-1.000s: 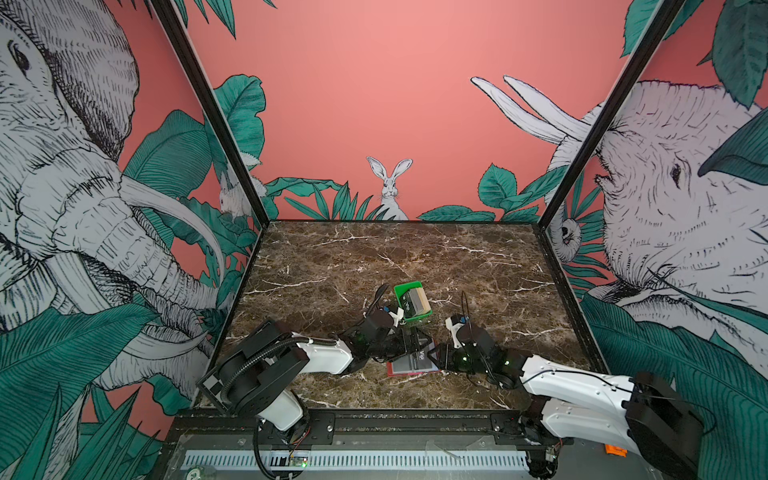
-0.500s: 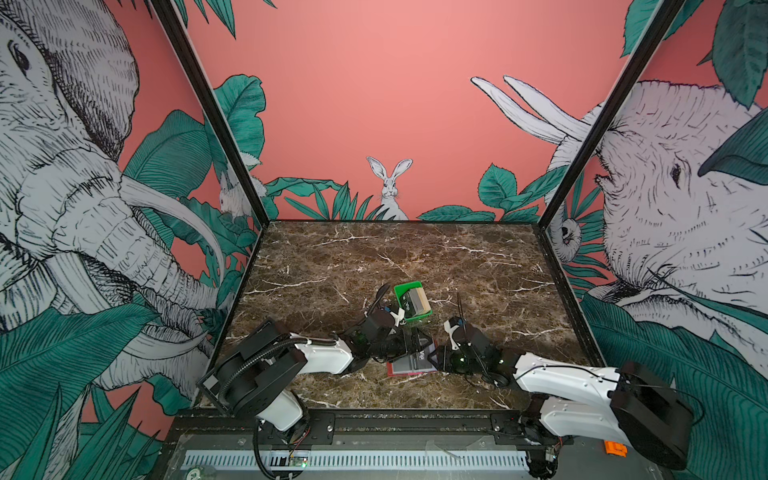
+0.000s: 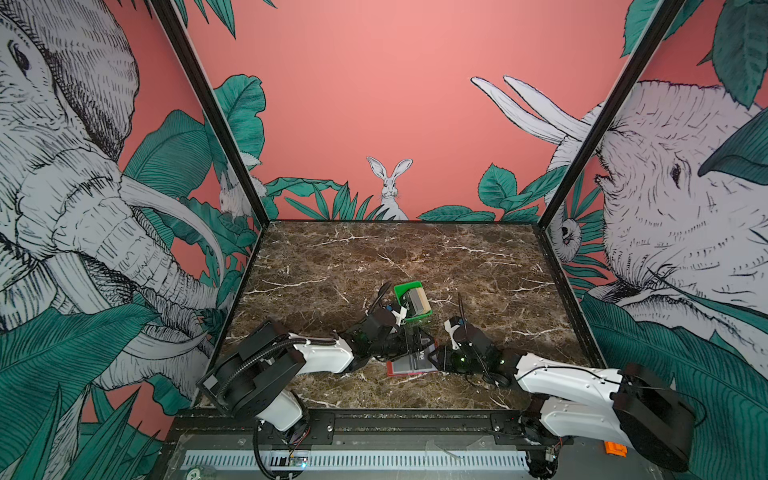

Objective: Put the credit cards into the card holder

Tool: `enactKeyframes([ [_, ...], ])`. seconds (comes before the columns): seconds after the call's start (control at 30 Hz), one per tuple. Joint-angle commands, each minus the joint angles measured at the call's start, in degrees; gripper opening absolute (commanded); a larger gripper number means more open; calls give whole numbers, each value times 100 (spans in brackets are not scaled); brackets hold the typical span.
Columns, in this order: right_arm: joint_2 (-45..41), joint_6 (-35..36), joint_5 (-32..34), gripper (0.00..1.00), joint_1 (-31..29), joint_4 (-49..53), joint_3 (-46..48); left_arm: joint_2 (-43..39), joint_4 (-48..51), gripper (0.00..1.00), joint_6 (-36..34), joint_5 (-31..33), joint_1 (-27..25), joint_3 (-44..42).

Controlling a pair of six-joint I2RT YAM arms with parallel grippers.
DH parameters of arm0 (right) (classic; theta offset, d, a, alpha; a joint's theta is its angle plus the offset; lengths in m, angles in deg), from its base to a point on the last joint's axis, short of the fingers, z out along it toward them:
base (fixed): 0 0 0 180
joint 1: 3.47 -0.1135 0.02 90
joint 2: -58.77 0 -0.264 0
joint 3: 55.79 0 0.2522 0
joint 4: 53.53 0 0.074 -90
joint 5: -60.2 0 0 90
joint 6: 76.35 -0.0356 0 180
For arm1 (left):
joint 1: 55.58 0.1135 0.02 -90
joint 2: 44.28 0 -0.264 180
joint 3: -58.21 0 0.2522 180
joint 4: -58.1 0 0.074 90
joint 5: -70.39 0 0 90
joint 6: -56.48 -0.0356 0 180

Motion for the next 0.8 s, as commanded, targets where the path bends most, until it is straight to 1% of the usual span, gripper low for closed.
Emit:
enactKeyframes([
  [0.0,26,-5,65,38,15,-93,47,119,110,99,31,-30,-42,159],
  [0.23,111,4,23,38,14,-141,45,324,292,99,72,-27,-56,274],
  [0.47,189,-23,-16,38,14,-312,101,268,647,99,58,116,-64,224],
  [0.63,239,-50,-115,38,14,-617,184,239,647,99,85,162,-64,149],
  [0.77,143,-25,-65,36,14,-627,188,280,629,99,86,172,-73,149],
])
